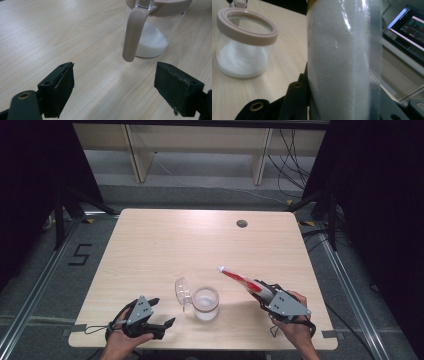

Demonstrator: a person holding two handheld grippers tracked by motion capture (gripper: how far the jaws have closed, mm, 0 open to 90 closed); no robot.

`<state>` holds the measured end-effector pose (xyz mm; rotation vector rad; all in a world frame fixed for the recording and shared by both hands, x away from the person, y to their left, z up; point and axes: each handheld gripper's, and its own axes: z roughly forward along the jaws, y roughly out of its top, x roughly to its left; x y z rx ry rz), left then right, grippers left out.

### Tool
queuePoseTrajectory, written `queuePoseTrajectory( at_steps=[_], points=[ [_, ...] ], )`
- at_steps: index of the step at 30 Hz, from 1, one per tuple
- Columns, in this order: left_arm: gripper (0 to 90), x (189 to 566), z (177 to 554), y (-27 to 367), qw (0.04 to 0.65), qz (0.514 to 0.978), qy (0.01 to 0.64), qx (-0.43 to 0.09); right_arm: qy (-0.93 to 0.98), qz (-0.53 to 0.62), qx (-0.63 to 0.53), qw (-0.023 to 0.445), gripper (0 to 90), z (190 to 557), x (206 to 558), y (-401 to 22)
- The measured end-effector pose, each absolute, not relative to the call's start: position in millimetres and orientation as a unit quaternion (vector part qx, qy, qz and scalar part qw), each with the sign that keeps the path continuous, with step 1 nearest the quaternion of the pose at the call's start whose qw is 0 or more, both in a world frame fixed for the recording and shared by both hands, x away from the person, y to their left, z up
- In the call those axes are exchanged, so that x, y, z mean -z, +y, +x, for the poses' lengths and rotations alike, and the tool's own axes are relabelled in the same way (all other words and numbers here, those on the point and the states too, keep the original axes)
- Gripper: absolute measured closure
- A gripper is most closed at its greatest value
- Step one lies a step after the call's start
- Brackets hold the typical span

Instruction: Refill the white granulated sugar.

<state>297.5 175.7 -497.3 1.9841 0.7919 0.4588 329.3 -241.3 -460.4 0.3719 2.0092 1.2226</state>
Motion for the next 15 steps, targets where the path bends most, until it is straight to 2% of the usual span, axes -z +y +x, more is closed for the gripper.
queuePoseTrajectory(
  at_steps=[14, 15],
  points=[
    [16.2, 497, 296, 175, 0.460, 0.807, 0.320, -0.186, 0.773, 0.209, -0.500, 0.330, 70.2, 345, 478, -242],
    [16.1, 496, 297, 175, 0.458, 0.809, 0.317, -0.185, 0.767, 0.195, -0.505, 0.346, 70.3, 348, 478, -243]
  ],
)
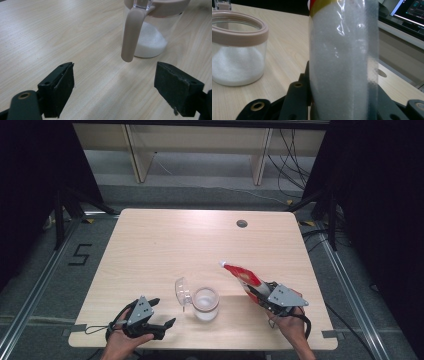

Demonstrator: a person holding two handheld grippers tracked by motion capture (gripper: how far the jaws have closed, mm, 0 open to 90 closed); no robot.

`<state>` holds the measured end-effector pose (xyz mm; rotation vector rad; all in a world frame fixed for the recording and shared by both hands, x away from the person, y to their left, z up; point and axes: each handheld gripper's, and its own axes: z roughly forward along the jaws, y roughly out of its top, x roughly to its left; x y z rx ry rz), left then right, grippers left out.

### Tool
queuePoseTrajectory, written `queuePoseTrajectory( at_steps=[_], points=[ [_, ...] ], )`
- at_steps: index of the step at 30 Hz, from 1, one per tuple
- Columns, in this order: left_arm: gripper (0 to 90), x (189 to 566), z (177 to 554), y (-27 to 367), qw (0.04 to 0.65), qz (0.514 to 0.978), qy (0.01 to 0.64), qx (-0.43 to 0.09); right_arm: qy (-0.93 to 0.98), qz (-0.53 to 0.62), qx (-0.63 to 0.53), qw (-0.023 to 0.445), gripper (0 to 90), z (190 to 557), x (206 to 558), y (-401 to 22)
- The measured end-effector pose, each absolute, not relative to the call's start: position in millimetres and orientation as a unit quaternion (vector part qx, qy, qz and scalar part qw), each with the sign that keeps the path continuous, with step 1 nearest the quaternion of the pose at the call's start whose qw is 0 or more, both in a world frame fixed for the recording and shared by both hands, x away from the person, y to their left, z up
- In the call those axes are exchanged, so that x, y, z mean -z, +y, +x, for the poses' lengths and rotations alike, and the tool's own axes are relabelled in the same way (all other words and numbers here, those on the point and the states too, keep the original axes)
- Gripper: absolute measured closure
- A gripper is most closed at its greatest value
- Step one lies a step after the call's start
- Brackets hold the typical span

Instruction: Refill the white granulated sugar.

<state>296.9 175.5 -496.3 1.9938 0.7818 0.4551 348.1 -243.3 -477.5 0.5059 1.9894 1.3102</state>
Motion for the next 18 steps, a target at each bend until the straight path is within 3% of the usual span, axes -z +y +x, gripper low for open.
queuePoseTrajectory(
  at_steps=[18],
  points=[
    [16.1, 497, 297, 176, 0.459, 0.806, 0.323, -0.188, 0.761, 0.252, -0.494, 0.335, 71.0, 341, 473, -266]
  ],
)
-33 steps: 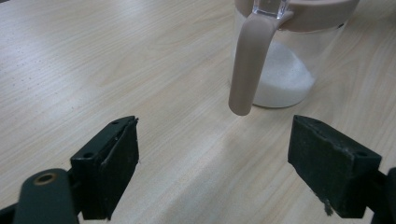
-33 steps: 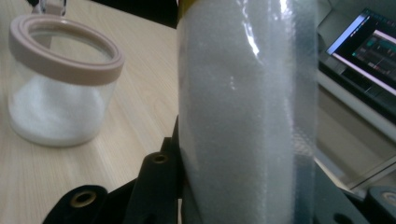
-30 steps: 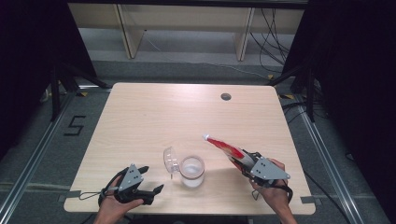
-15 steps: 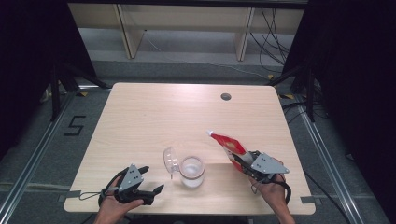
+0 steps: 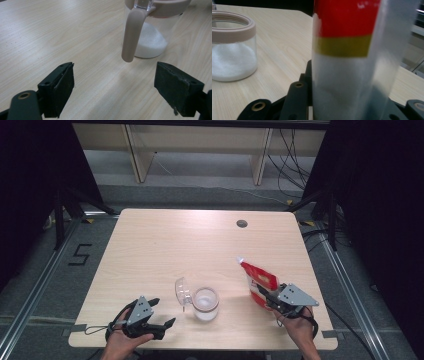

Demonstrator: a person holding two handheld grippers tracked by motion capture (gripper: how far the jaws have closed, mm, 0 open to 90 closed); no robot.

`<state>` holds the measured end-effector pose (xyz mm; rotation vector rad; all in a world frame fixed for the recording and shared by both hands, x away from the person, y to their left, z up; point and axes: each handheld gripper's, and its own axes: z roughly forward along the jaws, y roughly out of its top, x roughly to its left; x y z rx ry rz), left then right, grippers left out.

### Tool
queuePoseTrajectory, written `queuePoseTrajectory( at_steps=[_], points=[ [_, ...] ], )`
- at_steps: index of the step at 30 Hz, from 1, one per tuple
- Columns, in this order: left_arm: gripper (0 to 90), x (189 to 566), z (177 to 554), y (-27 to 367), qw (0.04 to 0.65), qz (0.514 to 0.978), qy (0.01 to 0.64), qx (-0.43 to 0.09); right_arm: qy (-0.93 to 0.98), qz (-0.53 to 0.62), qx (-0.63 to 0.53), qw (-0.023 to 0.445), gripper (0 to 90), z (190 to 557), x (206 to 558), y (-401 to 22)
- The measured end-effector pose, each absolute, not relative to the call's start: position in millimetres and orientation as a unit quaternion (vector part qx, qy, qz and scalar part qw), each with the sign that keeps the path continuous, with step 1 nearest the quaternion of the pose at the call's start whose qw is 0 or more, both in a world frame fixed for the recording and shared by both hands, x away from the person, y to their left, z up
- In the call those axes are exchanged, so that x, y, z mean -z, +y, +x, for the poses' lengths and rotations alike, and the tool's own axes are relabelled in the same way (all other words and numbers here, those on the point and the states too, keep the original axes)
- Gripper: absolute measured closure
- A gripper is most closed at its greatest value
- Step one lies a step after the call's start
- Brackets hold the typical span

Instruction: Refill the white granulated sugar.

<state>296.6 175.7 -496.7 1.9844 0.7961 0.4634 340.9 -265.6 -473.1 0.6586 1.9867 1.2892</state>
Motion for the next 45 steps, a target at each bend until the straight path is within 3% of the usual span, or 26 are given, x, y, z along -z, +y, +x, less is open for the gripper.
queuePoseTrajectory(
  at_steps=[17, 22, 34, 45],
  points=[
    [16.6, 495, 298, 178, 0.452, 0.812, 0.312, -0.197, 0.751, 0.291, -0.499, 0.320, 69.0, 336, 474, -287],
    [16.9, 496, 297, 177, 0.453, 0.809, 0.321, -0.191, 0.740, 0.315, -0.508, 0.309, 63.9, 331, 476, -288],
    [18.2, 495, 298, 178, 0.459, 0.809, 0.315, -0.189, 0.733, 0.357, -0.502, 0.288, 40.2, 315, 476, -291],
    [18.4, 493, 296, 174, 0.464, 0.806, 0.322, -0.175, 0.728, 0.386, -0.492, 0.280, 31.5, 302, 475, -298]
  ],
)
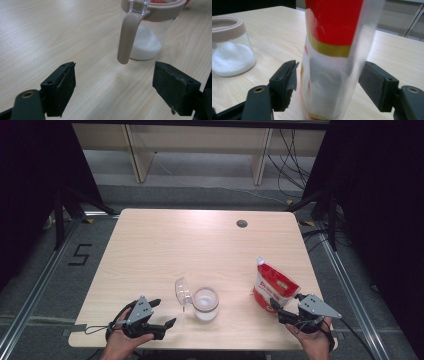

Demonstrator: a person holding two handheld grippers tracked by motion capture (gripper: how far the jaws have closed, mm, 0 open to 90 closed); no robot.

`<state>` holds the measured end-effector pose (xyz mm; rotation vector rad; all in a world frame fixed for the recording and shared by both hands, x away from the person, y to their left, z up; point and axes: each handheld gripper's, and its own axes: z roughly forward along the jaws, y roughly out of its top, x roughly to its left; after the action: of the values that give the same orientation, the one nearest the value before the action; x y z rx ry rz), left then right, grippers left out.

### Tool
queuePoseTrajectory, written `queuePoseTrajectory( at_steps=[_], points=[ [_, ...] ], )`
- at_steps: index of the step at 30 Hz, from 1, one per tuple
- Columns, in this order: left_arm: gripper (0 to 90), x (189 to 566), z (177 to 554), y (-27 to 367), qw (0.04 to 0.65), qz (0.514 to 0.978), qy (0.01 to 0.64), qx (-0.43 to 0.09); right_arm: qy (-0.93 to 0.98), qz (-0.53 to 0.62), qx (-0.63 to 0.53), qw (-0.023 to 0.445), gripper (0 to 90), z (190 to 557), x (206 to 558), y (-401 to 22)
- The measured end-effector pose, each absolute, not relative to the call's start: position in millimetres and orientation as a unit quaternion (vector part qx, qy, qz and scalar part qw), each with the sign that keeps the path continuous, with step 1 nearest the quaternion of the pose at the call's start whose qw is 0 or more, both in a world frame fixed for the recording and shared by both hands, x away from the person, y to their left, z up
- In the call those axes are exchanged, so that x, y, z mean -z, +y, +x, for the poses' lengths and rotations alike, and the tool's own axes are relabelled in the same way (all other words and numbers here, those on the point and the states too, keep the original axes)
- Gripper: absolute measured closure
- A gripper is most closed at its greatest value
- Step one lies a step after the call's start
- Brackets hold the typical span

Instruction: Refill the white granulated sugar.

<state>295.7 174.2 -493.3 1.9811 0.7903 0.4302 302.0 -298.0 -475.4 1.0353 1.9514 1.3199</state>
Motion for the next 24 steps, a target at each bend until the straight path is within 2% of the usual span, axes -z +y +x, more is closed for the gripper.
queuePoseTrajectory(
  at_steps=[1, 2, 11, 17, 24],
  points=[
    [18.4, 493, 296, 175, 0.463, 0.809, 0.316, -0.178, 0.732, 0.372, -0.492, 0.289, 31.4, 303, 476, -300],
    [18.4, 493, 297, 175, 0.463, 0.809, 0.314, -0.179, 0.732, 0.387, -0.493, 0.268, 31.4, 301, 476, -298],
    [18.4, 494, 296, 173, 0.466, 0.807, 0.317, -0.178, 0.733, 0.409, -0.482, 0.250, 28.5, 291, 479, -303],
    [18.4, 494, 295, 172, 0.466, 0.805, 0.325, -0.172, 0.742, 0.398, -0.471, 0.264, 27.6, 284, 481, -308],
    [18.4, 493, 295, 174, 0.463, 0.809, 0.315, -0.179, 0.741, 0.429, -0.464, 0.229, 26.0, 272, 483, -307]
  ],
)
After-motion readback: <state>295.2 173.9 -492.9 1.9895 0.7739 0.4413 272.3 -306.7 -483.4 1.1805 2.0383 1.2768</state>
